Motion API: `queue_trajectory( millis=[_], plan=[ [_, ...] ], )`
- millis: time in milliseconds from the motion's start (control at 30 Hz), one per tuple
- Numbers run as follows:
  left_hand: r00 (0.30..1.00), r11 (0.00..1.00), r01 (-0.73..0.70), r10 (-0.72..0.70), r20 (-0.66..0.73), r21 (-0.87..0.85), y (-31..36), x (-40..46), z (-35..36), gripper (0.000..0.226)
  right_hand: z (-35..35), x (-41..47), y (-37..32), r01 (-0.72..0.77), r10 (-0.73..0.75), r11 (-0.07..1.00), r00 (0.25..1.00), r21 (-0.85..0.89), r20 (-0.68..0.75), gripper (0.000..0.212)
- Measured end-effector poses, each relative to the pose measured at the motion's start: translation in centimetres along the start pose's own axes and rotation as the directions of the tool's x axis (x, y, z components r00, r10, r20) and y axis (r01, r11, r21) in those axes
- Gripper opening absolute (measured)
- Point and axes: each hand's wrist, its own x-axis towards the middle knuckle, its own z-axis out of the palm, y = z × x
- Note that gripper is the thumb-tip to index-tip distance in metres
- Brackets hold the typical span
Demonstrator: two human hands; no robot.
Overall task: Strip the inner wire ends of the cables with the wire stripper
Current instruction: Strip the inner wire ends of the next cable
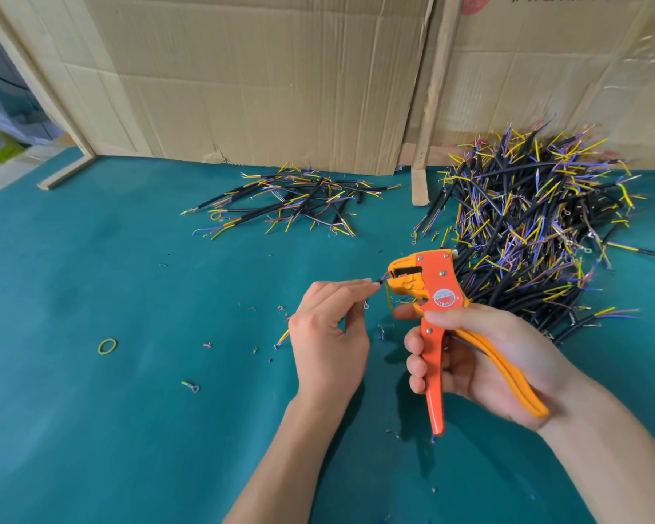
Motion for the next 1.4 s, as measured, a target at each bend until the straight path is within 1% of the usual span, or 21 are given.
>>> queue_trajectory(
  millis=[133,400,567,700,833,1000,1067,1200,1267,1300,1400],
  plan=[
    [1.0,1.0,0.007,-0.007,0.01,-0.002,0.0,0.0,0.0,0.035,0.1,-0.2,-0.1,-0.004,0.003,0.999,1.0,-0.033,-0.023,0.05],
    [0.999,1.0,0.015,-0.016,0.044,0.008,0.1,0.1,-0.2,0.033,0.6,-0.5,-0.1,0.0,-0.005,0.997,0.998,-0.072,-0.059,0.039],
    [0.998,1.0,0.029,-0.029,0.054,0.009,0.4,0.1,-0.2,0.027,1.1,-0.6,-0.1,0.004,-0.012,0.995,0.997,-0.1,-0.081,0.034],
    [0.992,0.992,0.113,-0.11,0.065,-0.051,0.6,0.1,-0.2,0.025,1.0,-0.7,-0.1,-0.003,-0.007,0.993,0.996,-0.116,-0.088,0.035],
    [0.973,0.967,0.22,-0.207,0.104,-0.127,0.8,0.2,-0.4,0.027,0.8,-0.8,-0.1,-0.011,0.006,0.995,0.999,-0.098,-0.051,0.037],
    [0.951,0.942,0.294,-0.271,0.149,-0.161,0.8,0.3,-0.4,0.027,0.4,-0.7,-0.1,-0.006,0.002,0.995,0.999,-0.096,-0.043,0.037],
    [0.946,0.936,0.307,-0.281,0.16,-0.174,0.8,0.3,-0.4,0.027,0.4,-0.7,-0.1,0.0,-0.008,0.993,0.998,-0.117,-0.063,0.035],
    [0.943,0.932,0.314,-0.284,0.173,-0.183,0.6,0.2,-0.4,0.026,0.4,-0.2,-0.1,0.052,-0.077,0.987,0.983,-0.153,-0.164,0.043],
    [0.944,0.933,0.314,-0.287,0.164,-0.176,0.6,0.1,-0.2,0.024,0.7,-0.1,0.1,0.08,-0.102,0.988,0.98,-0.131,-0.168,0.042],
    [0.945,0.935,0.313,-0.288,0.154,-0.168,0.4,0.2,-0.1,0.023,0.8,0.0,0.3,0.104,-0.117,0.99,0.982,-0.093,-0.15,0.042],
    [0.938,0.937,0.334,-0.319,0.134,-0.104,0.0,0.3,0.2,0.021,0.7,-0.1,0.6,0.192,-0.191,0.98,0.981,0.057,-0.026,0.047]
  ],
)
